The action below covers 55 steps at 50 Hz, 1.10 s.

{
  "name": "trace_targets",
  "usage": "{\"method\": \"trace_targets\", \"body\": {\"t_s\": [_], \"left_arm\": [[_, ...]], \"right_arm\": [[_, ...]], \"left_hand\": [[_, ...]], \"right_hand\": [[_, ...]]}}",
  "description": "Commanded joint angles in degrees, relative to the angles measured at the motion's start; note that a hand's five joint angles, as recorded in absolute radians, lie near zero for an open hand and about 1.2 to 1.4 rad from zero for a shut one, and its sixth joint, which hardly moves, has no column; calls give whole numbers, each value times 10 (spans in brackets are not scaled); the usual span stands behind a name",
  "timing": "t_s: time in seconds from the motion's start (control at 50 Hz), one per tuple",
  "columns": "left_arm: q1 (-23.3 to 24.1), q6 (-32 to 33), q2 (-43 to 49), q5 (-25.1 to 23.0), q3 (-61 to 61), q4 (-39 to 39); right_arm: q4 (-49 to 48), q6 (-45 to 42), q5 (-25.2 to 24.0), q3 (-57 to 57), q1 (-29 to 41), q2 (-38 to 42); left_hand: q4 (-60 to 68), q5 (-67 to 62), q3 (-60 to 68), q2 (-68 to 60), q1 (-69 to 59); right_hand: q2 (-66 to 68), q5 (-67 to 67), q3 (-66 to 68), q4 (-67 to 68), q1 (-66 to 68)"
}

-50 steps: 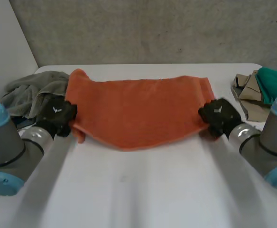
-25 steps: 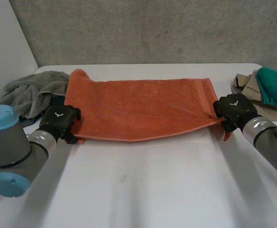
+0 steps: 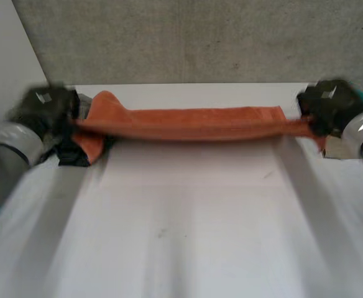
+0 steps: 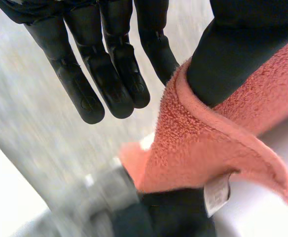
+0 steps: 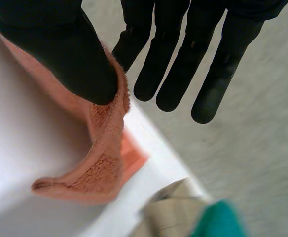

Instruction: Fold the laundry.

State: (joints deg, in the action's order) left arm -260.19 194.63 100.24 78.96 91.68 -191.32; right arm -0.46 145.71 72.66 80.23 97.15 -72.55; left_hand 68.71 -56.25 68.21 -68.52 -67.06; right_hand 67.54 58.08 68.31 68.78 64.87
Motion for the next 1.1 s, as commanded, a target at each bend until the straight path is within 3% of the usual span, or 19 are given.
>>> {"method": "trace_targets", "body": {"t_s": [0.02,0.1,0.18,0.32,0.4,0.48,0.58,0.64,0.72,0.78,0.86,0.94,1.1], "left_arm": [[8,11,-151,-42,-95,151],[12,57,-144,-34,-179,267],[10,101,-92,-21,-211,332],[18,154,15,5,-202,321],[42,182,100,5,-202,277],[51,205,192,2,-236,199],[46,199,265,1,-329,54],[43,179,263,1,-364,-14],[42,95,220,11,-406,-175],[43,57,195,14,-415,-221],[43,30,155,11,-418,-207],[41,28,124,-1,-400,-141],[32,35,88,-6,-280,-22]], "right_arm": [[137,-30,10,-129,-5,-91],[221,-50,13,-209,-15,-82],[265,-89,17,-237,-10,-53],[288,-150,47,-233,-1,44],[271,-145,60,-229,15,104],[191,-113,64,-239,23,158],[-13,-31,83,-266,26,194],[-114,11,97,-278,24,189],[-296,87,136,-304,16,157],[-343,105,138,-314,15,140],[-325,105,123,-337,12,124],[-267,106,103,-340,9,115],[-177,99,76,-245,7,93]], "left_hand": [[113,-137,118,-115,-129],[113,-137,118,-115,-129],[113,-137,118,-115,-129],[113,-137,118,-115,-129],[113,-137,118,-115,-129],[113,-137,118,-115,-129],[113,-137,118,-115,-129],[113,-137,118,-115,-129],[113,-137,118,-115,-129],[113,-137,118,-115,-129],[113,-137,118,-115,-129],[113,-137,118,-115,-129],[113,-137,118,-115,-129]], "right_hand": [[125,119,117,112,151],[125,119,117,112,151],[125,119,117,112,151],[125,119,117,112,151],[125,119,117,112,151],[125,119,117,112,151],[125,119,117,112,151],[125,119,117,112,151],[125,119,117,112,151],[125,119,117,112,151],[125,119,117,112,151],[125,119,117,112,151],[125,119,117,112,151]]}}
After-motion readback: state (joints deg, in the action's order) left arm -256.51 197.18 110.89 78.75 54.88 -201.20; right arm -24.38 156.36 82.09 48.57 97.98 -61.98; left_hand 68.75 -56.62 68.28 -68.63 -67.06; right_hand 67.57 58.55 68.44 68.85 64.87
